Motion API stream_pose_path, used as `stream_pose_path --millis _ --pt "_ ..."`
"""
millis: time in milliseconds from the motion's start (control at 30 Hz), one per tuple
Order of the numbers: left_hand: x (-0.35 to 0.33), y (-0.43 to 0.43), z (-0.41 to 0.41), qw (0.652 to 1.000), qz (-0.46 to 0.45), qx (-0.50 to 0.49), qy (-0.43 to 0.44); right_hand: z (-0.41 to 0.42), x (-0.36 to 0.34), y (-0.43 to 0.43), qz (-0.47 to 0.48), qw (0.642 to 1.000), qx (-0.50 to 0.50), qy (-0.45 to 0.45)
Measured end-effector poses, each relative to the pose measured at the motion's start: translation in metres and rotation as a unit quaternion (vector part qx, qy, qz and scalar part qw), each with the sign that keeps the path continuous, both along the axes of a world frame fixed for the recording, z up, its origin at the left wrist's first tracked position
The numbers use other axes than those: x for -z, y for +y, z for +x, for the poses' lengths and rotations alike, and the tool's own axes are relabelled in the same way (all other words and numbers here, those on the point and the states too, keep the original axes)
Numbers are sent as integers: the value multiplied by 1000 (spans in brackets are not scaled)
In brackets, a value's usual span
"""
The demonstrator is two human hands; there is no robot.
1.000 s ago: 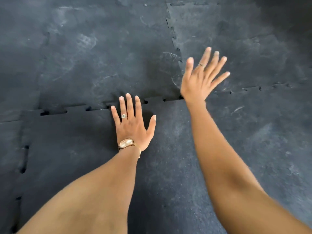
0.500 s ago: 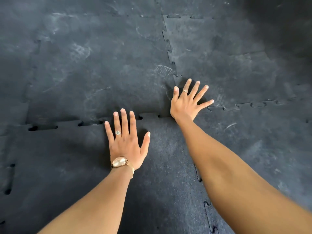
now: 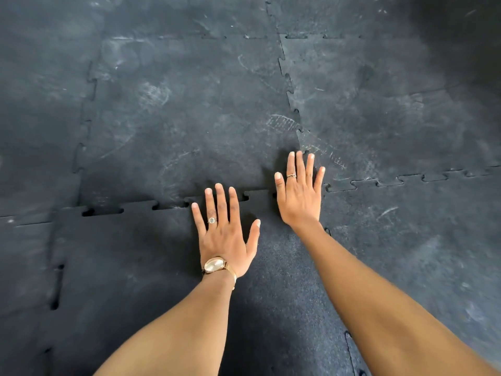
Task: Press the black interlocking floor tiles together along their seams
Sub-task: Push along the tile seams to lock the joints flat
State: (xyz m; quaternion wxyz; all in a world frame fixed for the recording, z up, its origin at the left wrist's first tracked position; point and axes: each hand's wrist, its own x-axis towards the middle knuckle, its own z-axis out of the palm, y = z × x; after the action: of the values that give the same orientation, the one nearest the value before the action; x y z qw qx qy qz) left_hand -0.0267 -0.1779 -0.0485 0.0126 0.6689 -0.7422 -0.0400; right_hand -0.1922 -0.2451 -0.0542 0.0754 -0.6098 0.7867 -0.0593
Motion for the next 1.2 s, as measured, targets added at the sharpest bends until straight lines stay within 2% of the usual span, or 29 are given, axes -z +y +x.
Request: stream_pose_path --millis 167,267,300,433,533,600,700,767,800,867,933,1200 --pt "-3 1 -1 1000 6 -5 10 0 -3 -1 31 999 4 35" --pt "-13 -1 21 999 0 44 29 0 -4 -2 40 998 10 43" --pt "-13 -4 37 999 -12 35 36 -1 -3 -3 42 998 14 44" --pt "-11 -2 93 991 -3 -136 15 0 -2 -1 52 998 8 39" --pt "-5 -4 91 991 30 -128 -9 0 -7 -1 61 998 6 32" --pt "-8 -4 90 992 36 -125 2 6 -18 -2 75 996 38 -30" --pt "-4 -5 92 992 32 -125 1 32 -32 -24 -38 989 111 -93" --pt "-2 -4 92 992 25 -122 -1 59 -41 -35 -130 983 104 -78" --pt "0 -5 93 992 20 -122 -4 73 -38 -36 -136 986 81 -53" --pt "2 -5 94 992 15 -125 -3 89 -21 -32 -57 997 44 -2" --pt "2 -5 93 992 14 -123 -5 87 -5 -34 3 999 52 8" --pt "-3 -4 92 993 36 -116 -8 86 -3 -37 31 997 59 25"
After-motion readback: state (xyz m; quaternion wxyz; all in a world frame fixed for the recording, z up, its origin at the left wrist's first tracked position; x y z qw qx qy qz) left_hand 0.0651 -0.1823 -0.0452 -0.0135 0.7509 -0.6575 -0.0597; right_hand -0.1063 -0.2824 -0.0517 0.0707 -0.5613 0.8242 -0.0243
